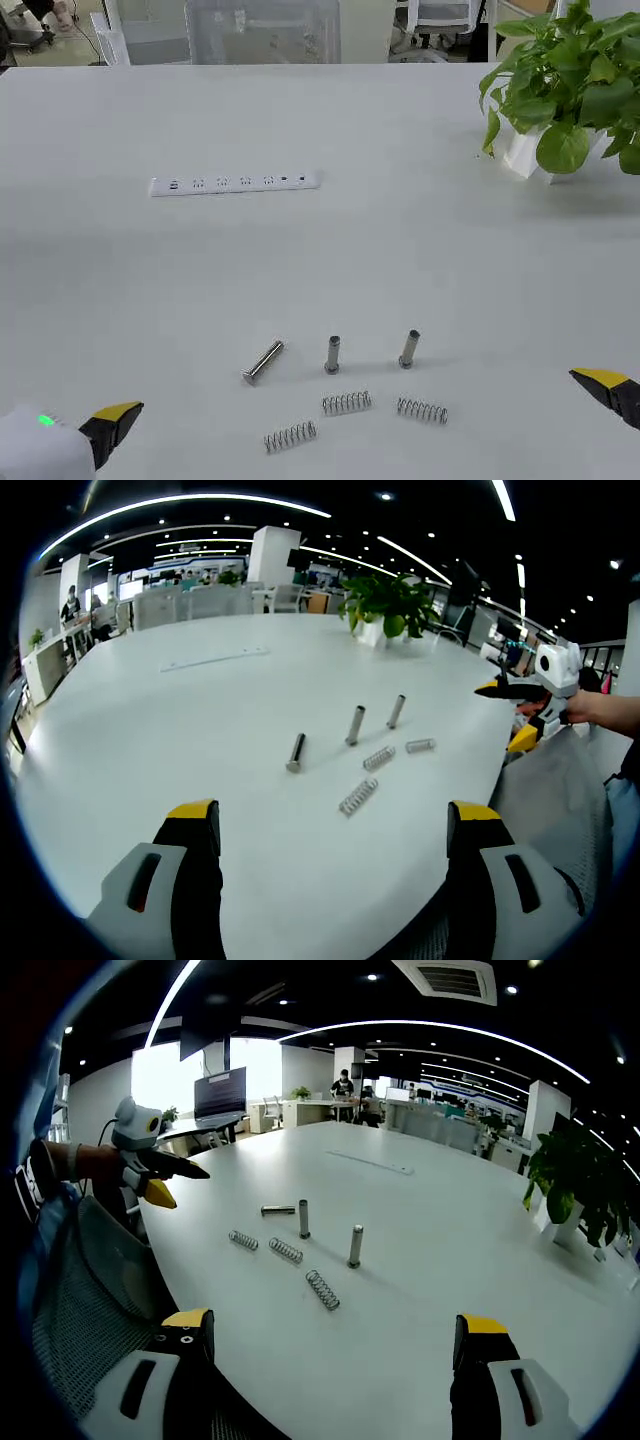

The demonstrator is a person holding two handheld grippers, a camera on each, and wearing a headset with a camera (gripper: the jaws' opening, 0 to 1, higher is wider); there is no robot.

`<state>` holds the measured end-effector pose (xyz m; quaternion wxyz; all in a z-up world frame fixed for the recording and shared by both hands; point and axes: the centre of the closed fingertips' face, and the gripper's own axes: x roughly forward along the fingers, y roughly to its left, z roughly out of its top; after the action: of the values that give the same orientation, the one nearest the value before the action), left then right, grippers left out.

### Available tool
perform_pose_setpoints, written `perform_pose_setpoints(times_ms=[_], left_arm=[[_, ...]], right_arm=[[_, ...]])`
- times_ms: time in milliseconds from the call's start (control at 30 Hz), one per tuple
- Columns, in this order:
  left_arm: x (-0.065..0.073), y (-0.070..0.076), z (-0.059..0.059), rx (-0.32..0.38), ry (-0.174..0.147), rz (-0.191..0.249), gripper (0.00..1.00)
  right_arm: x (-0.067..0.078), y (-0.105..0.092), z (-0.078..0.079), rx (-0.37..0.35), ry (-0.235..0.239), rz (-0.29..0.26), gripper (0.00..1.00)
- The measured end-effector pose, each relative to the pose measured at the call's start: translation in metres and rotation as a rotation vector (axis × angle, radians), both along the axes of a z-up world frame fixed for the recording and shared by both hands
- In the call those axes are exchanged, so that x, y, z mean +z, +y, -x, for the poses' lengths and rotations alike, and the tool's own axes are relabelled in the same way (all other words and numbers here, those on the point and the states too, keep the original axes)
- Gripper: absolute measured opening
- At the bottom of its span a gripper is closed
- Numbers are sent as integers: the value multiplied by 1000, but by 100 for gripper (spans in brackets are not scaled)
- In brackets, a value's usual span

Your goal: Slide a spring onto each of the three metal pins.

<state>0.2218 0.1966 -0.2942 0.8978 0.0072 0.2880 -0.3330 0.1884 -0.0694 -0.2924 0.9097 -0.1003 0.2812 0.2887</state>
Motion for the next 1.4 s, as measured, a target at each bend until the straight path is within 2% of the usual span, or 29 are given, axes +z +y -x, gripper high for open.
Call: perform_pose_setpoints(times_ms=[167,300,533,733,967,1133,1333,1400], left_arm=[[-4,0,1,-11,8,-8,93],[-4,1,-2,-18,0,-12,91],[-4,1,-14,-32,7,-18,90],[-4,-2,-24,-70,3,-54,86],[-2,-4,-38,-137,-17,-106,85],[-4,-5,-49,-168,-2,-115,85],[-3,-8,-64,-202,1,-132,82],[-3,-10,-67,-220,-9,-151,82]], right_arm=[[0,0,1,-2,2,1,99],[0,0,2,0,3,3,99],[-1,0,1,6,2,9,99],[-1,2,0,15,3,12,99],[-2,3,0,22,7,20,99],[-2,3,0,18,7,19,99],[-4,0,1,8,13,16,99],[-4,-1,1,3,13,13,99]])
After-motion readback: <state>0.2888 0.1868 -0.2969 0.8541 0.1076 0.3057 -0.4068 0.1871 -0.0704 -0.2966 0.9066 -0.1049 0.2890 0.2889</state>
